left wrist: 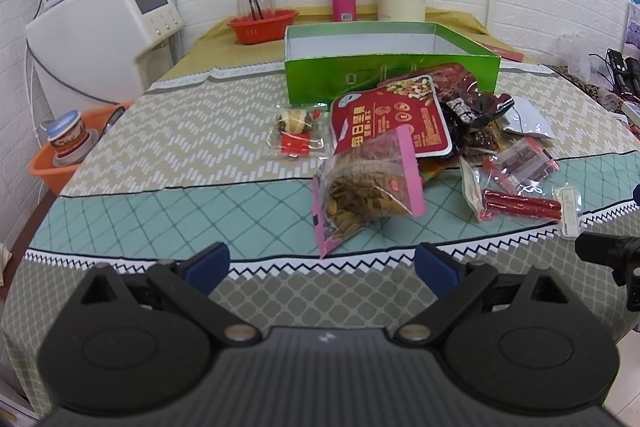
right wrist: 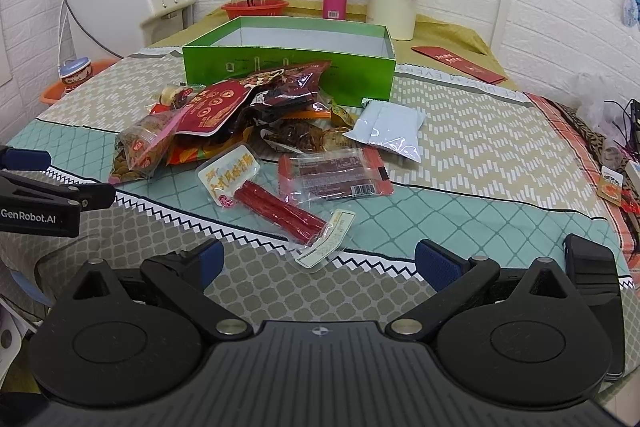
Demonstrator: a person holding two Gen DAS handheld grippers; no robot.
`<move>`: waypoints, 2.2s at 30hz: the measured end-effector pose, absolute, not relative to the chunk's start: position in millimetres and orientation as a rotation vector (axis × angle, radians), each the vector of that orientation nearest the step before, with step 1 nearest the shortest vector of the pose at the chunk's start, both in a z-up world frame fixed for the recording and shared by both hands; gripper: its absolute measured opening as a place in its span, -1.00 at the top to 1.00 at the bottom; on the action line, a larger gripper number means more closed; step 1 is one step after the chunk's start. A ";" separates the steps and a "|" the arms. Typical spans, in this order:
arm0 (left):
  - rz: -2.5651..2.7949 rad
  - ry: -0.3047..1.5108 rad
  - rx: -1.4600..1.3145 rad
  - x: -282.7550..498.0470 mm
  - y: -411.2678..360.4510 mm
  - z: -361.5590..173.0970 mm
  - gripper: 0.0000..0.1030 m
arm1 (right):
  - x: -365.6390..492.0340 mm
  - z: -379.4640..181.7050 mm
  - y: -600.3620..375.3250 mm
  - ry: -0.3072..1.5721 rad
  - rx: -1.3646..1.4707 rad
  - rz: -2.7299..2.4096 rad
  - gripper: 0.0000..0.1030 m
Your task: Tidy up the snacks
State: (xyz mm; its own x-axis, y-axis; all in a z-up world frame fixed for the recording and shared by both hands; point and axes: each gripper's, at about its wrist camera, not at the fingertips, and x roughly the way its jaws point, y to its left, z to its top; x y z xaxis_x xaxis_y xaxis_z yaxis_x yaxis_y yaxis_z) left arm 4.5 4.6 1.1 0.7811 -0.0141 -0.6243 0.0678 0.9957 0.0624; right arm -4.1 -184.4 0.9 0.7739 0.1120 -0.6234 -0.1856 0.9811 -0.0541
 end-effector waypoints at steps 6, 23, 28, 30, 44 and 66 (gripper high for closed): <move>-0.049 0.673 0.083 4.3 4.3 0.1 -0.85 | -3.6 -0.4 -184.1 0.668 -0.117 0.161 -1.00; -0.055 0.675 0.087 4.7 2.9 -2.0 -0.85 | -1.2 -2.3 -183.8 0.673 -0.119 0.160 -1.00; -0.056 0.676 0.087 5.4 2.7 -1.9 -0.85 | -0.9 -2.7 -184.1 0.673 -0.120 0.160 -1.00; -0.056 0.676 0.086 5.5 2.8 -1.9 -0.85 | -0.9 -2.6 -183.9 0.673 -0.120 0.159 -1.00; -0.060 0.680 0.086 5.7 1.0 -1.8 -0.85 | -0.3 -4.0 -183.0 0.677 -0.120 0.162 -1.00; -0.258 0.620 -0.070 30.9 53.0 11.8 -0.85 | 15.2 -6.4 -152.9 0.579 -0.076 0.324 -1.00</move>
